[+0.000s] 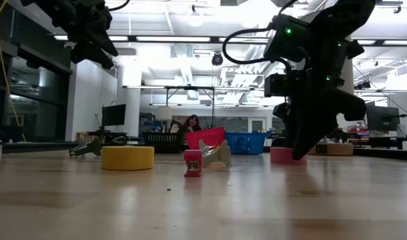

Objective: Pick and place Stapler, Stapler remover, tape
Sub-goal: Put the pink tape into the black bin

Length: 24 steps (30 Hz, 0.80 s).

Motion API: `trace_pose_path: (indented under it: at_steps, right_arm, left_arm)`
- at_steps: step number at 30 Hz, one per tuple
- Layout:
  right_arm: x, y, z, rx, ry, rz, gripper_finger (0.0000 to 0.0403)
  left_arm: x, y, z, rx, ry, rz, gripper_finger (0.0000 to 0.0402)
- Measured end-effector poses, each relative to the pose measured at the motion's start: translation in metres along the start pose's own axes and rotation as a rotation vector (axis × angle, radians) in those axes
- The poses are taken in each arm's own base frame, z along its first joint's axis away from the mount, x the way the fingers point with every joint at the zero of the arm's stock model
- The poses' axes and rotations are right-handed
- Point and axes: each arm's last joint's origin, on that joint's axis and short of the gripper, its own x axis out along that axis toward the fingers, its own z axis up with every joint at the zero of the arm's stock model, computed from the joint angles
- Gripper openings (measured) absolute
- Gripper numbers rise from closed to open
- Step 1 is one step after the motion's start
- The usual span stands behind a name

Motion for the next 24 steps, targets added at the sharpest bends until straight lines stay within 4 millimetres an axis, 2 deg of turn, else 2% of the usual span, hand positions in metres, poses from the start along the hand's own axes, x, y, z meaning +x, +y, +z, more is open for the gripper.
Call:
trace_pose_path:
  at_steps: [9,17,24]
  right_arm:
    - [0.0,0.008,0.001,0.079,-0.006,0.012,0.0031]
    - [-0.01,0.016,0.014,0.177,-0.156,0.061,0.003]
    - [-0.038,0.013,0.035,0.251,-0.414,0.096,0.003]
  left_arm:
    - [0.0,0.0,0.0,-0.017,0.0,0.0,0.0193]
    - [0.0,0.0,0.0,-0.037,-0.003,-0.005,0.0193]
    - [0.0,-0.003,0.006,-0.031,-0.056,-0.052,0.0193]
